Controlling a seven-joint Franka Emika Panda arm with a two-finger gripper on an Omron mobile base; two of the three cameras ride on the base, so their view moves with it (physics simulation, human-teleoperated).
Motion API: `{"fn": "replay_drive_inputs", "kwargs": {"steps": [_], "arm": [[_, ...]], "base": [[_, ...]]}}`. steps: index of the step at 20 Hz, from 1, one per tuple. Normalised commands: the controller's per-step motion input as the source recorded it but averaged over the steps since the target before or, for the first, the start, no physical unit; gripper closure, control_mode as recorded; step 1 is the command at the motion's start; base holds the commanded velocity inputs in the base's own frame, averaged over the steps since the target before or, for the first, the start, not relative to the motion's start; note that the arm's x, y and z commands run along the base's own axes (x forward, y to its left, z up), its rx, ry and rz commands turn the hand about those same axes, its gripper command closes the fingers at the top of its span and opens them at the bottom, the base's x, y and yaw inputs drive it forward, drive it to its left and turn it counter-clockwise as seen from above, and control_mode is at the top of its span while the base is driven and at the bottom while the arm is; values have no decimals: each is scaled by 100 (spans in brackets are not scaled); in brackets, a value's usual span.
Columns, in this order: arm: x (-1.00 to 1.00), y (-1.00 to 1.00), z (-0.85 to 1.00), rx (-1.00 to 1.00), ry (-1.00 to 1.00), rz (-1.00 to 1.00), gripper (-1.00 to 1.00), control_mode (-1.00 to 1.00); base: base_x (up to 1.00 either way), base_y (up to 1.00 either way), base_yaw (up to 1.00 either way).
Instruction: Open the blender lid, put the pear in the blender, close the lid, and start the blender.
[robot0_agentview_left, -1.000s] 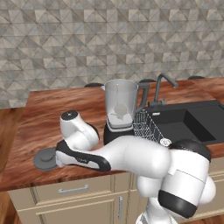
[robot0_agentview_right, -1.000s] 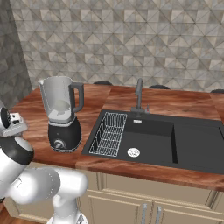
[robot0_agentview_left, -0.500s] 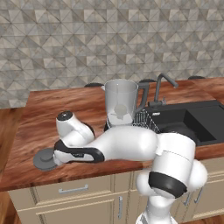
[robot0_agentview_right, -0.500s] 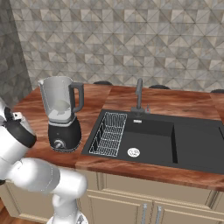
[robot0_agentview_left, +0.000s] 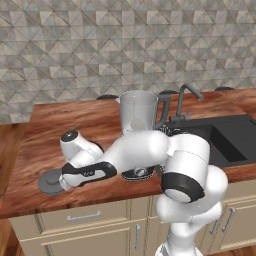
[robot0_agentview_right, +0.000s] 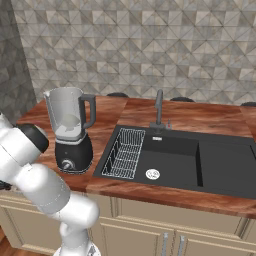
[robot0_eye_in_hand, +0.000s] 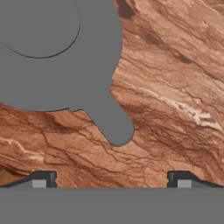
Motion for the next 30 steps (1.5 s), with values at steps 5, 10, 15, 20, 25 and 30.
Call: {"fn": "replay_drive_inputs", "kwargs": {"steps": [5, 10, 15, 20, 25, 30], "arm": [[16, 4, -6, -1, 0, 0, -100, -100], [9, 13, -15, -2, 0, 0, -100, -100], [10, 10, -18, -2, 0, 0, -100, -100], [13, 11, -9, -1, 0, 0, -100, -100], [6, 15, -9, -1, 0, 0, -100, -100], [10, 0, -19, 0, 0, 1, -100, -100]], "base": [[0, 0, 0], [0, 0, 0], [0, 0, 0], [0, 0, 0], [0, 0, 0], [0, 0, 0]]}}
